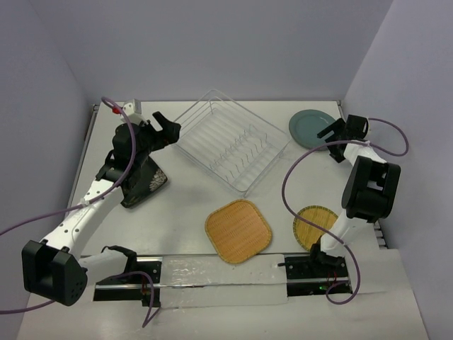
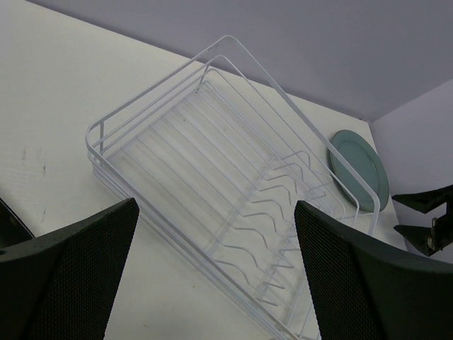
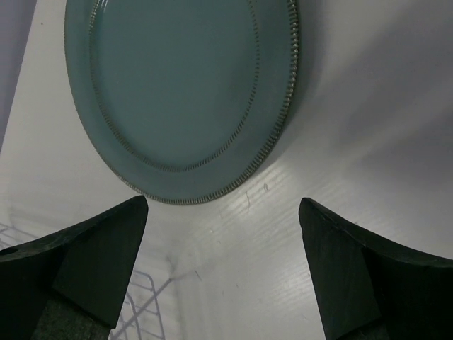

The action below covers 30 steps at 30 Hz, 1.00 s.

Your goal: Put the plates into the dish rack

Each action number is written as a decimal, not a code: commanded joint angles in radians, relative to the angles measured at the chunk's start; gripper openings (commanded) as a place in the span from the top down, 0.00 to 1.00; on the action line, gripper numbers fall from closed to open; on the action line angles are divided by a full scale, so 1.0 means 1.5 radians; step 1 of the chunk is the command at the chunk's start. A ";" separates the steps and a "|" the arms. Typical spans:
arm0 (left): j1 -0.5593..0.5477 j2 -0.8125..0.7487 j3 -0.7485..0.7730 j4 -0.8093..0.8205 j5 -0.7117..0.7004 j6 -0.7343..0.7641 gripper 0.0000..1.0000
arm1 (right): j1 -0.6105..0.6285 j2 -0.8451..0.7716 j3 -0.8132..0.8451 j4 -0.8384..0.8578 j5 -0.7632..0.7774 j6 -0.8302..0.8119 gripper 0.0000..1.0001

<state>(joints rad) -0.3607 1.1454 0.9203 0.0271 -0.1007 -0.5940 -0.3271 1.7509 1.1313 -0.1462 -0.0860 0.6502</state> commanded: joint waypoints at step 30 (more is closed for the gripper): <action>-0.003 0.039 0.004 0.096 0.025 0.007 0.01 | -0.069 0.191 -0.037 0.325 -0.120 0.308 0.00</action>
<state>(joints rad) -0.3607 1.2260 0.9203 0.1173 -0.0738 -0.5826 -0.4049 2.0009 1.0817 0.3628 -0.2764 1.0214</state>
